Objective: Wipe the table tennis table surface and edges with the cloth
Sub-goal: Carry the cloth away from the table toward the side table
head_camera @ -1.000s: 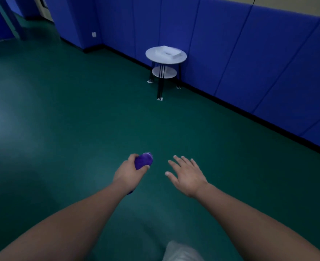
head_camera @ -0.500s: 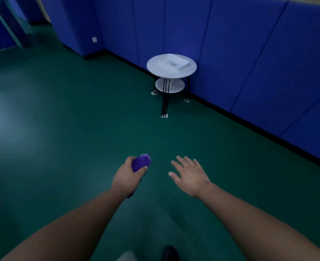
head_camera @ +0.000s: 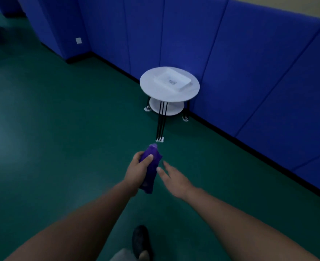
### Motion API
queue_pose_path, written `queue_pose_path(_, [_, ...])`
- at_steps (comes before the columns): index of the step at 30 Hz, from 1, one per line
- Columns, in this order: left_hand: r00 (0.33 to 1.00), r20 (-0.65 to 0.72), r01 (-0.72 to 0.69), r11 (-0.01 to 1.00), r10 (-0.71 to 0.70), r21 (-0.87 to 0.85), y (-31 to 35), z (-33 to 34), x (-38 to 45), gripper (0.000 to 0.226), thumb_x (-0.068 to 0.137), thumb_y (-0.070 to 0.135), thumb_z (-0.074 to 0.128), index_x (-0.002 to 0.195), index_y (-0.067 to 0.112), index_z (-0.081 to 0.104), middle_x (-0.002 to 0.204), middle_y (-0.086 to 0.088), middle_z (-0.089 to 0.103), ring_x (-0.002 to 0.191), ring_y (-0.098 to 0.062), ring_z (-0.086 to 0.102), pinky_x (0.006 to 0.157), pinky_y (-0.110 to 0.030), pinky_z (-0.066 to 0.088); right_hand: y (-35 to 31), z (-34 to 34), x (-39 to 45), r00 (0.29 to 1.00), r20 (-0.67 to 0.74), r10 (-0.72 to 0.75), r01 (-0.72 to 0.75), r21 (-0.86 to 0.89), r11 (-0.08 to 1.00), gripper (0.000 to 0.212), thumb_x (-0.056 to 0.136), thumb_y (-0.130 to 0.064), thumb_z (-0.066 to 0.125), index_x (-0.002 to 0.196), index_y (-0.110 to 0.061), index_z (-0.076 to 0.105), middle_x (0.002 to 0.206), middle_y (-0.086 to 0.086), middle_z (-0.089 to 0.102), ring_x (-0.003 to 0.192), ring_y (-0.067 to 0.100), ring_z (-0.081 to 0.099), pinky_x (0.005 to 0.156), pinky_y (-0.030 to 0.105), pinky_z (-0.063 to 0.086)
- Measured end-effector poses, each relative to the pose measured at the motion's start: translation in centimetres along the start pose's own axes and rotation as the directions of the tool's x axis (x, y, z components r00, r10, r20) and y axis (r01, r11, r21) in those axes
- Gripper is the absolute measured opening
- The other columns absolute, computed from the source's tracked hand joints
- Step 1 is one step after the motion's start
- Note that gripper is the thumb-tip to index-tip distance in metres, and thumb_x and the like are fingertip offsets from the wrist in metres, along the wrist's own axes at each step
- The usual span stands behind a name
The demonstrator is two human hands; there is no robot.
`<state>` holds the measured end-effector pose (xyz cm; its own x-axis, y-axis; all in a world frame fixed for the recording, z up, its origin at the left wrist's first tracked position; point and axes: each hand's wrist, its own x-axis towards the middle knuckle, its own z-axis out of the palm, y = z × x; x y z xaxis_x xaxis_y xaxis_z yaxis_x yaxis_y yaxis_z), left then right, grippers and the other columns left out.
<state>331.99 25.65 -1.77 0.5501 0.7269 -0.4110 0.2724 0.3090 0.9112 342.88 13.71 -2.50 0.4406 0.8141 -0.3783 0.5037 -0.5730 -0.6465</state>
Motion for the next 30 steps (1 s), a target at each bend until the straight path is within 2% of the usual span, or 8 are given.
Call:
queue_pose_path(3, [0.991, 0.074, 0.122, 0.979, -0.111, -0.165, 4.2, 1.9, 7.8, 0.021, 0.101, 0.020, 0.045, 0.116, 0.018, 0.060, 0.119, -0.017, 0.067, 0.099, -0.027, 0.063, 0.097, -0.047, 0.050, -2.1, -2.9, 8.1, 0.991, -0.033, 0.129, -0.108, 0.371, 0.922, 0.047, 0.106, -0.051, 0.030, 0.148, -0.033, 0.041, 0.145, 0.003, 0.054, 0.132, 0.023, 0.050, 0.097, 0.025, 0.034])
queue_pose_path(6, [0.982, 0.092, 0.178, 0.964, -0.162, -0.198, 7.8, 3.2, 15.3, 0.033, 0.098, 0.009, 0.043, 0.128, 0.013, 0.055, 0.122, -0.018, 0.066, 0.102, -0.031, 0.063, 0.094, -0.047, 0.052, -3.4, -6.3, 15.3, 0.975, -0.054, 0.213, -0.100, 0.755, 0.649, 0.035, 0.107, -0.032, 0.044, 0.140, -0.026, 0.050, 0.132, 0.007, 0.064, 0.117, 0.023, 0.063, 0.101, 0.036, 0.049])
queue_pose_path(9, [0.984, 0.078, 0.174, 0.971, -0.163, -0.165, 11.2, 3.7, 22.8, 0.032, 0.096, 0.007, 0.051, 0.124, 0.021, 0.058, 0.122, -0.014, 0.065, 0.109, -0.037, 0.064, 0.096, -0.053, 0.054, -3.6, -10.1, 22.2, 0.944, -0.083, 0.319, -0.060, 0.908, 0.415, 0.049, 0.095, -0.024, 0.069, 0.139, -0.027, 0.048, 0.122, 0.003, 0.069, 0.105, 0.020, 0.070, 0.093, 0.039, 0.057])
queue_pose_path(11, [0.991, 0.021, 0.132, 0.987, -0.130, -0.089, 12.9, 4.0, 28.1, 0.032, 0.092, 0.007, 0.061, 0.114, 0.030, 0.061, 0.121, -0.008, 0.065, 0.107, -0.033, 0.065, 0.094, -0.053, 0.055, -3.0, -12.4, 27.2, 0.909, -0.170, 0.380, -0.021, 0.893, 0.449, 0.062, 0.086, -0.022, 0.079, 0.138, -0.027, 0.047, 0.119, 0.000, 0.068, 0.101, 0.016, 0.071, 0.088, 0.035, 0.059])
queue_pose_path(17, [0.989, -0.148, -0.017, 0.999, 0.021, 0.032, 19.2, 6.7, 44.1, 0.037, 0.091, 0.005, 0.064, 0.118, 0.030, 0.062, 0.119, 0.003, 0.064, 0.108, -0.023, 0.063, 0.100, -0.048, 0.053, -2.5, -19.4, 43.4, 0.878, -0.345, 0.330, 0.090, 0.799, 0.595, 0.060, 0.085, -0.016, 0.079, 0.135, -0.034, 0.051, 0.132, -0.001, 0.063, 0.119, 0.017, 0.062, 0.104, 0.042, 0.050])
queue_pose_path(24, [0.995, -0.038, -0.075, 0.950, 0.091, 0.302, 25.8, 8.4, 59.8, 0.051, 0.093, 0.013, 0.065, 0.139, 0.030, 0.052, 0.132, 0.001, 0.061, 0.118, -0.020, 0.060, 0.103, -0.042, 0.051, -1.6, -27.6, 57.5, 0.901, -0.286, 0.328, -0.032, 0.709, 0.705, 0.076, 0.087, -0.007, 0.074, 0.151, -0.024, 0.039, 0.135, 0.003, 0.062, 0.116, 0.015, 0.061, 0.103, 0.035, 0.049])
queue_pose_path(28, [0.985, 0.057, -0.167, 0.849, 0.160, 0.501, 28.1, 9.1, 67.6, 0.051, 0.090, 0.025, 0.072, 0.136, 0.035, 0.053, 0.118, 0.011, 0.063, 0.101, -0.012, 0.061, 0.078, -0.012, 0.047, -1.7, -31.1, 63.9, 0.840, -0.354, 0.411, -0.080, 0.668, 0.740, 0.079, 0.085, -0.011, 0.078, 0.152, -0.020, 0.038, 0.133, 0.004, 0.063, 0.115, 0.016, 0.060, 0.096, 0.025, 0.046])
queue_pose_path(30, [0.990, 0.044, -0.136, 0.867, 0.130, 0.479, 28.7, 9.5, 71.7, 0.051, 0.089, 0.025, 0.073, 0.134, 0.036, 0.053, 0.110, 0.011, 0.064, 0.096, -0.014, 0.063, 0.080, -0.020, 0.052, -1.7, -32.1, 67.1, 0.819, -0.366, 0.441, -0.088, 0.680, 0.728, 0.078, 0.084, -0.014, 0.079, 0.150, -0.022, 0.039, 0.124, 0.000, 0.064, 0.108, 0.014, 0.059, 0.092, 0.025, 0.046])
